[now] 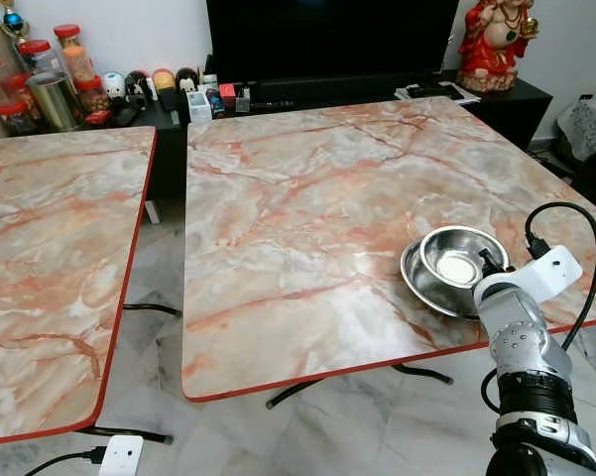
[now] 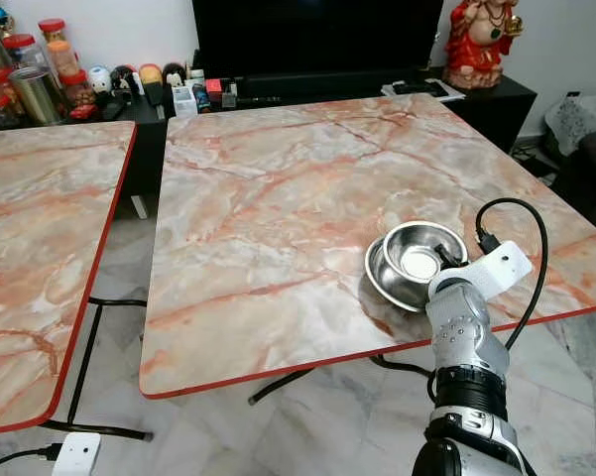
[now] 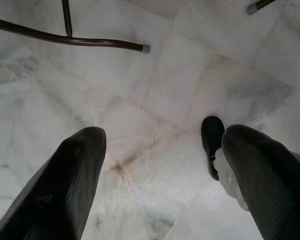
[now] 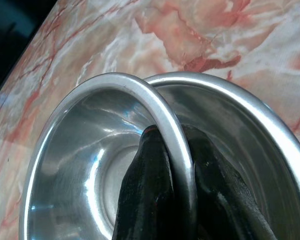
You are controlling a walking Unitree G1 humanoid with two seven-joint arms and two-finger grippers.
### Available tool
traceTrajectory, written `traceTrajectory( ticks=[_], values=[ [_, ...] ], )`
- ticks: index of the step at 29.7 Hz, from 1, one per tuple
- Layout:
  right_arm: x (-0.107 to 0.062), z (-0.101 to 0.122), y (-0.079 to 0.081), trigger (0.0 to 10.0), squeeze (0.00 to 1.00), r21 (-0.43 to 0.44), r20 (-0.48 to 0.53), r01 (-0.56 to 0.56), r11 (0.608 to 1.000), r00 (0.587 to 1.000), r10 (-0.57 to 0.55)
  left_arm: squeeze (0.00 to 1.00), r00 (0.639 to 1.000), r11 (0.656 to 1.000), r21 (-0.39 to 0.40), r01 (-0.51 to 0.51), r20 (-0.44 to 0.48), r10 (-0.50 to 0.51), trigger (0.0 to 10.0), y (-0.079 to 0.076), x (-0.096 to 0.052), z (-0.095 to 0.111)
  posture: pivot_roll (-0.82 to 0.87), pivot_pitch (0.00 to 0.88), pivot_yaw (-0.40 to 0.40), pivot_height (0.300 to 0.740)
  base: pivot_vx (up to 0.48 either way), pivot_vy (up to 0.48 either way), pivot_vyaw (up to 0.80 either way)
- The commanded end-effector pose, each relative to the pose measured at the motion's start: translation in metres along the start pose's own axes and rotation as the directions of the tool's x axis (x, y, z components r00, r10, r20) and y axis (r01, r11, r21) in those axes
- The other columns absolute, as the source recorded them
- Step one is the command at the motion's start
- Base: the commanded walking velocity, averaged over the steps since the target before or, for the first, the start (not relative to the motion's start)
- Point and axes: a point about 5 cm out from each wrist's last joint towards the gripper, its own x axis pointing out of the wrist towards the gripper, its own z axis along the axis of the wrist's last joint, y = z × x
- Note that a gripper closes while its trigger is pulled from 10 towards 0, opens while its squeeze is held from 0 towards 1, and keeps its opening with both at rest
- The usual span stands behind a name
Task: Setting the table
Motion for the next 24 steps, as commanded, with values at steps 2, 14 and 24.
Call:
traceTrajectory(
  ticks=[2, 14, 24],
  values=[
    [-0.001, 0.005, 0.0, 10.0, 0.0, -0.003, 0.009, 0.008, 1.0, 1.0, -0.008, 0.0, 1.0, 1.0, 0.003, 0.002, -0.021, -0.002, 10.0, 0.001, -0.001, -0.004, -0.01, 0.079, -0.017, 0.74, 0.0, 0.0, 0.0],
    [-0.001, -0.002, -0.008, 10.0, 0.0, -0.028, -0.019, 0.047, 0.999, 0.999, -0.048, 0.0, 1.0, 1.0, 0.003, 0.01, -0.026, -0.01, 10.0, 0.001, -0.001, -0.005, 0.0, 0.08, -0.015, 0.74, 0.0, 0.0, 0.0],
    [0.0, -0.006, -0.009, 10.0, 0.0, -0.025, -0.03, 0.056, 0.998, 0.998, -0.057, 0.0, 1.0, 1.0, 0.004, 0.01, -0.026, -0.01, 10.0, 0.001, -0.001, -0.005, 0.0, 0.079, -0.013, 0.74, 0.0, 0.0, 0.0]
  ],
)
